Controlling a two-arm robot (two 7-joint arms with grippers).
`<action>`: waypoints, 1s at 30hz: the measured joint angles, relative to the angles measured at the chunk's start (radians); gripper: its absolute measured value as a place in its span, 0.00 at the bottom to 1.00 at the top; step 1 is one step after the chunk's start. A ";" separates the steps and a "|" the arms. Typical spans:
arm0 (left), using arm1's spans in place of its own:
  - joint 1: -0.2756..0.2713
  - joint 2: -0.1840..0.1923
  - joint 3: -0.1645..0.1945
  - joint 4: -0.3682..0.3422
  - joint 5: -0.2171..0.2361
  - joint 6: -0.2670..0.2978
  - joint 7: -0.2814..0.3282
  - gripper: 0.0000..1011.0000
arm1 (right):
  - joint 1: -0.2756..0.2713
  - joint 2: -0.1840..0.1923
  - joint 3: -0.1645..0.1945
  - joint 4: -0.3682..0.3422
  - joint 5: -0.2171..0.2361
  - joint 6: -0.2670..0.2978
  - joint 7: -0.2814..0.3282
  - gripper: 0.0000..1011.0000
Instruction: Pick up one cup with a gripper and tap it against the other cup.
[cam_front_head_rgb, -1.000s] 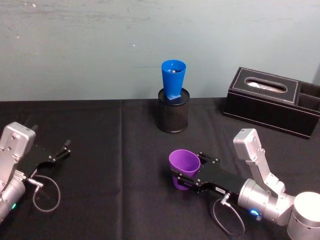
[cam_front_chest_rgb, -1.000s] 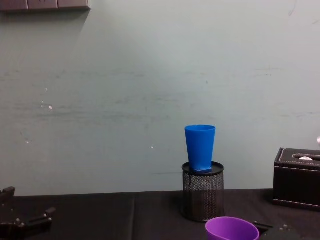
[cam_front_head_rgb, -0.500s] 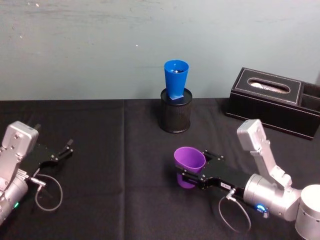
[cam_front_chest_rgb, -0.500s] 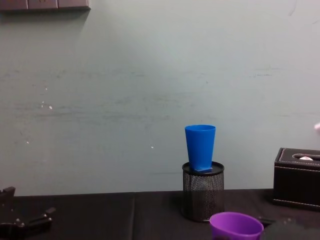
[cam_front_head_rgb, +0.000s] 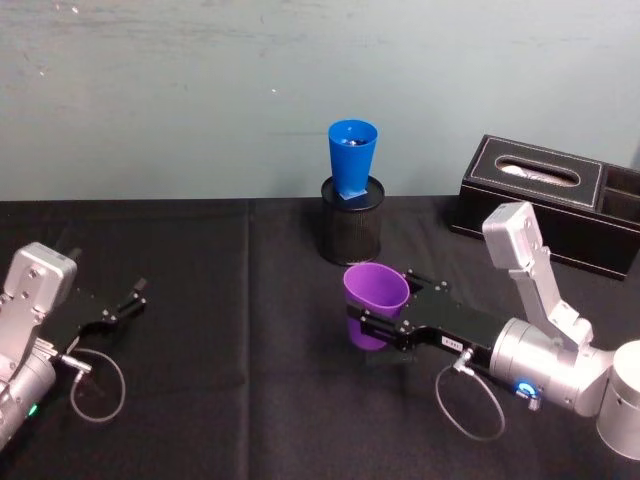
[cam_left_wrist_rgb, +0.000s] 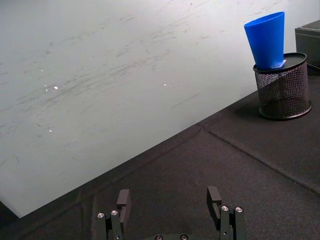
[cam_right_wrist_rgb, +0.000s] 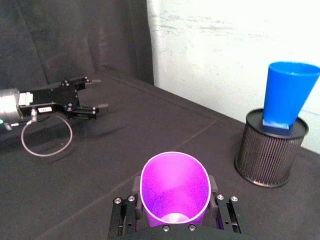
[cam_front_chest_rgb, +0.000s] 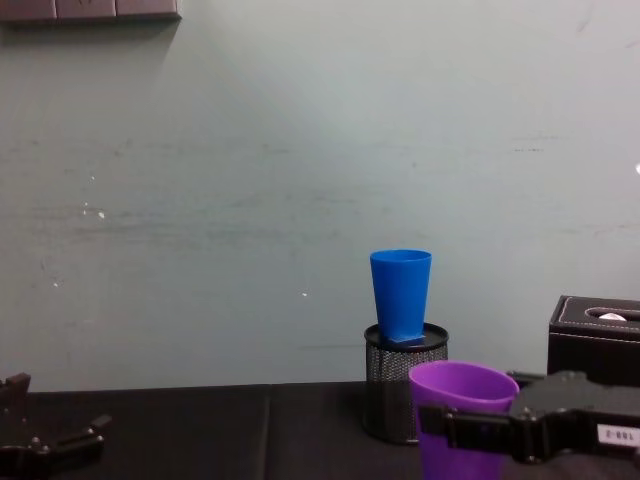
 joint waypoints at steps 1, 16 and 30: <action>0.000 0.000 0.000 0.000 0.000 0.000 0.000 0.99 | 0.003 0.001 -0.001 -0.002 0.000 0.002 -0.001 0.71; 0.000 0.000 0.000 0.000 0.000 0.000 0.000 0.99 | 0.080 0.020 -0.030 -0.040 0.000 0.096 -0.016 0.71; 0.000 0.000 0.000 0.000 0.000 0.000 0.000 0.99 | 0.107 0.024 -0.043 -0.042 0.001 0.132 -0.033 0.71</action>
